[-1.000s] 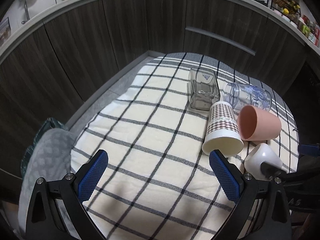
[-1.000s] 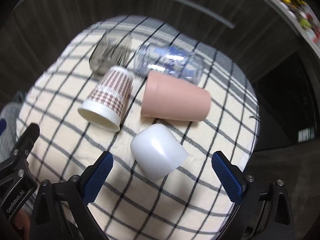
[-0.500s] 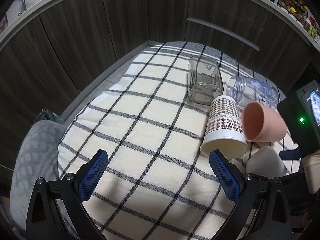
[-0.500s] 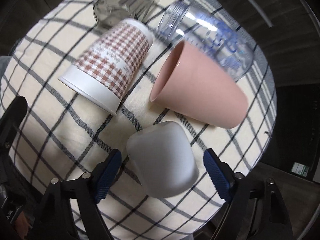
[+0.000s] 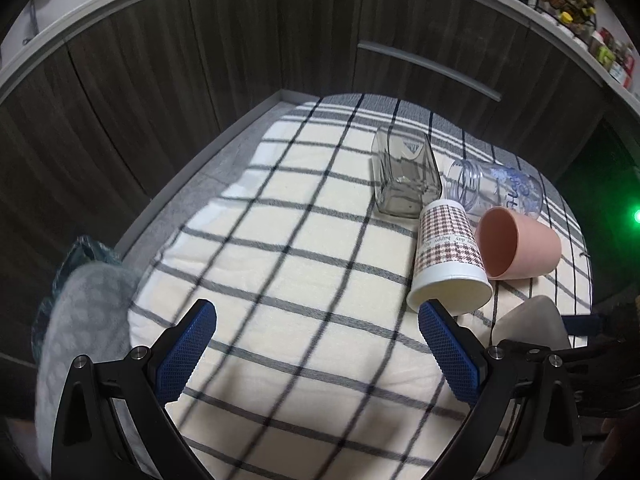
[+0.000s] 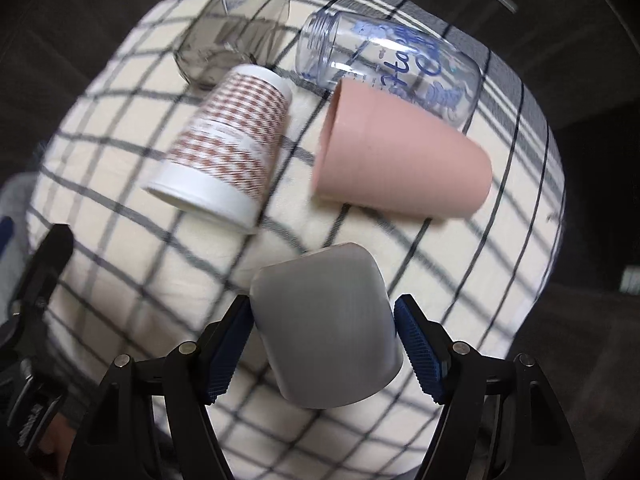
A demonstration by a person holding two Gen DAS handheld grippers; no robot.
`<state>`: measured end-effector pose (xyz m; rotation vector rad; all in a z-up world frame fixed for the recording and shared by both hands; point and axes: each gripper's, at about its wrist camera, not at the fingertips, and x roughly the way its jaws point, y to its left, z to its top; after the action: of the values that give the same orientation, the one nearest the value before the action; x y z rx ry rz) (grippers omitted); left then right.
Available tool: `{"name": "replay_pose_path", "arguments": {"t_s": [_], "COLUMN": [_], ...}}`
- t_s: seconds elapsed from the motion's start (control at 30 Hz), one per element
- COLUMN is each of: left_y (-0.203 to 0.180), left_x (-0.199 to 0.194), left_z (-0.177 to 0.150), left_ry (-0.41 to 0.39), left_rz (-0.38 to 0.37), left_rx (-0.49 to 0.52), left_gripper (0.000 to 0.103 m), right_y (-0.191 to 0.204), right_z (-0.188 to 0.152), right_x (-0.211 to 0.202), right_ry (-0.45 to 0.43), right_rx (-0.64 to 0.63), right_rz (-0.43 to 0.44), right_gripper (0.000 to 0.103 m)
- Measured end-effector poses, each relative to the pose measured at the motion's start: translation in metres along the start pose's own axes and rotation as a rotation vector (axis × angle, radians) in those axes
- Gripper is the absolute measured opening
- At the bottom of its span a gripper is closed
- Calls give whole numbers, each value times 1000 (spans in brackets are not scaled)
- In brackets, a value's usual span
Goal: Flip cup upside down
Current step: 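Lift the white cup with the right gripper and rotate it upright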
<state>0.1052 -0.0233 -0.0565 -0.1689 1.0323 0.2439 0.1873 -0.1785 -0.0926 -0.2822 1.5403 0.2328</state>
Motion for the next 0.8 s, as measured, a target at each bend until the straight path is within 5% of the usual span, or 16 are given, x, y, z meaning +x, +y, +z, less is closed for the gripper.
{"name": "replay_pose_path", "arguments": {"t_s": [0.23, 0.4, 0.8], "left_y": [39, 72, 100], "left_x": [-11, -16, -14], "left_z": [6, 12, 11], "left_ry": [-22, -42, -33], "left_rz": [-30, -41, -54], "left_rx": [85, 97, 108], "left_gripper": [103, 103, 103], "right_y": [10, 23, 47], "right_z": [-33, -52, -69], "right_x": [-6, 4, 34], "right_ry": [-32, -62, -38], "right_rx": [323, 528, 703], "right_rz": [298, 434, 442], "right_gripper": [72, 72, 72]}}
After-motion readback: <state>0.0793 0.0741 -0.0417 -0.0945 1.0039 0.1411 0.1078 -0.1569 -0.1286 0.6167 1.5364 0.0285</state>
